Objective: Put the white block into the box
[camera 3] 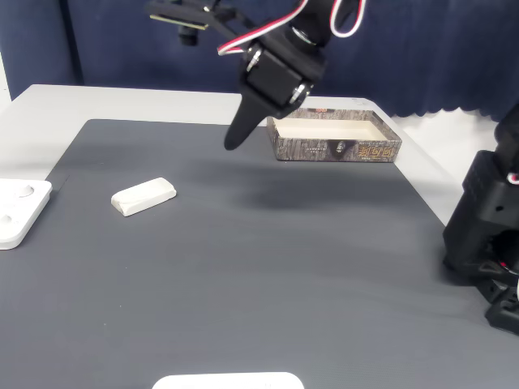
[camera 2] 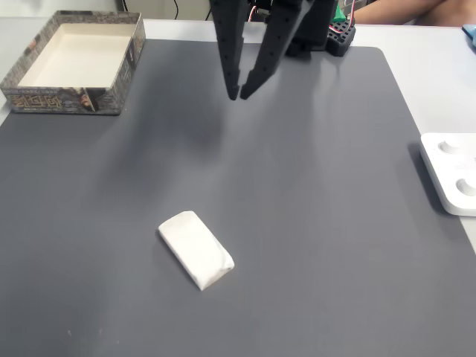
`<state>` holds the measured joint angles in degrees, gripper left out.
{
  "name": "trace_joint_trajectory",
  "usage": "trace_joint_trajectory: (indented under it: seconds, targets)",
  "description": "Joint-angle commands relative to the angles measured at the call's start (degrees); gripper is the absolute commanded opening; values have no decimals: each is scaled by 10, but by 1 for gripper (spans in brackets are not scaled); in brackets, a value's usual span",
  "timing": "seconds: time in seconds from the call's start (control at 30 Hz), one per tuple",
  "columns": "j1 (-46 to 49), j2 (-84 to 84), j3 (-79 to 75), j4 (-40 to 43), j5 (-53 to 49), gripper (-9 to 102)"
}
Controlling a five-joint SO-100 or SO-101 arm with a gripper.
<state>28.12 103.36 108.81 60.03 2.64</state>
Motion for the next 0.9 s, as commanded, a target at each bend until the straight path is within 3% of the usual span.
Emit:
trace_joint_trajectory:
  seconds: [0.0, 0.87]
  targets:
    - [11, -18, -67, -14, -12, -2]
    - [10, -179, -215, -46, 16, -2]
